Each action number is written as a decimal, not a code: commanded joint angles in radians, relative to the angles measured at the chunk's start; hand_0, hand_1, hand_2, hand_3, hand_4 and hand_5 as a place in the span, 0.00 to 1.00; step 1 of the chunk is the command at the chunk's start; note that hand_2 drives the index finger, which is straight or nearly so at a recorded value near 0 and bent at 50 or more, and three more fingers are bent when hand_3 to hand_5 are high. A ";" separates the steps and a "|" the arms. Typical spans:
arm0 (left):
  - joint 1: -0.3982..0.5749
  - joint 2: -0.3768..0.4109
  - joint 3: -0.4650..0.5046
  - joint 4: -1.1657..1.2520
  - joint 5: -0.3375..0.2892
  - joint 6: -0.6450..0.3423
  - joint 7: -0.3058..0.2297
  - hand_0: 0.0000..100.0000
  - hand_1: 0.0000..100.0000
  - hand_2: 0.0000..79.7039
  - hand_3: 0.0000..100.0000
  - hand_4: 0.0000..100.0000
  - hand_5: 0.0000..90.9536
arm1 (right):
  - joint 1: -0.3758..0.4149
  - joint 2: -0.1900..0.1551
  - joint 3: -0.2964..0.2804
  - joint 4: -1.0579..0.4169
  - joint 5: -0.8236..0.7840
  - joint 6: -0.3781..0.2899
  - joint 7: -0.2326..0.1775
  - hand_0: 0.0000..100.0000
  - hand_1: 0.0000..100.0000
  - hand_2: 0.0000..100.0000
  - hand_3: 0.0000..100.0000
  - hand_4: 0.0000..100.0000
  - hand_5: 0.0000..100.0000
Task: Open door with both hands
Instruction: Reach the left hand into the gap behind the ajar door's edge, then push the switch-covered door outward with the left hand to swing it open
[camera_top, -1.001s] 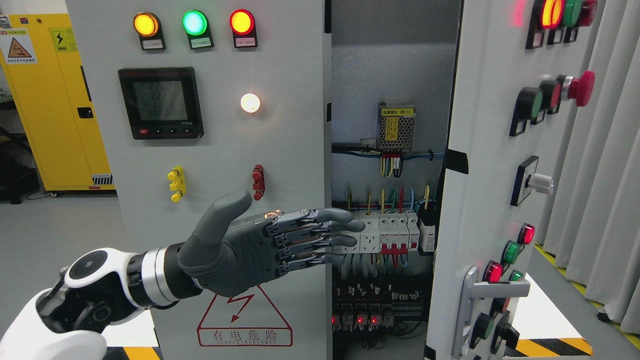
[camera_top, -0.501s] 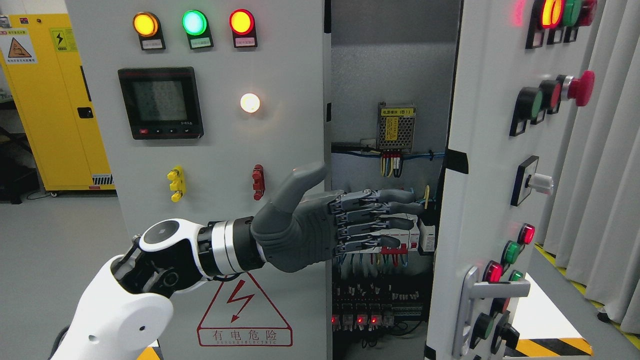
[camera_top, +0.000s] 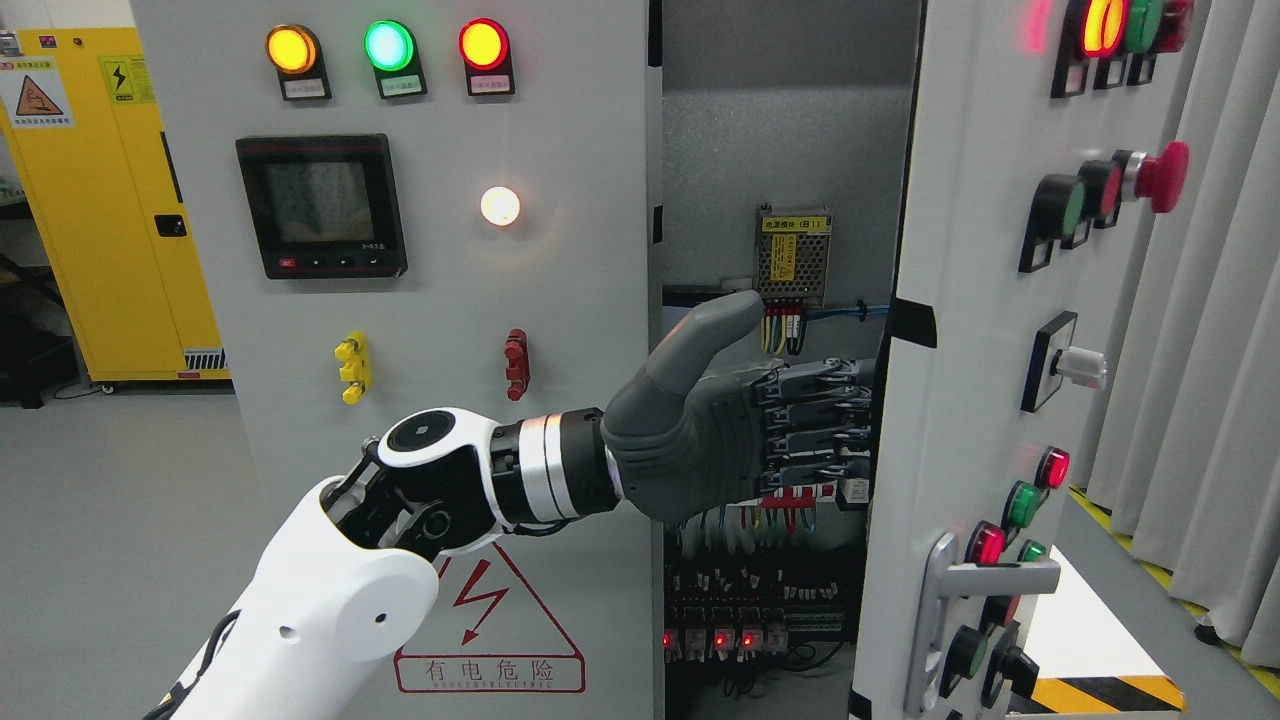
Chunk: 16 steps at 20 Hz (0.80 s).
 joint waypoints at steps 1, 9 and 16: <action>-0.036 -0.113 -0.021 0.070 -0.009 0.019 0.001 0.00 0.00 0.00 0.00 0.00 0.00 | -0.002 0.000 0.000 0.000 0.000 0.000 0.000 0.20 0.12 0.00 0.00 0.00 0.00; -0.054 -0.161 -0.013 0.063 -0.007 0.025 0.043 0.00 0.00 0.00 0.00 0.00 0.00 | -0.002 -0.006 0.000 0.000 0.000 0.000 0.000 0.20 0.12 0.00 0.00 0.00 0.00; -0.059 -0.214 -0.010 0.051 -0.004 0.035 0.057 0.00 0.00 0.00 0.00 0.00 0.00 | -0.002 -0.006 0.000 0.000 0.000 0.000 0.000 0.20 0.12 0.00 0.00 0.00 0.00</action>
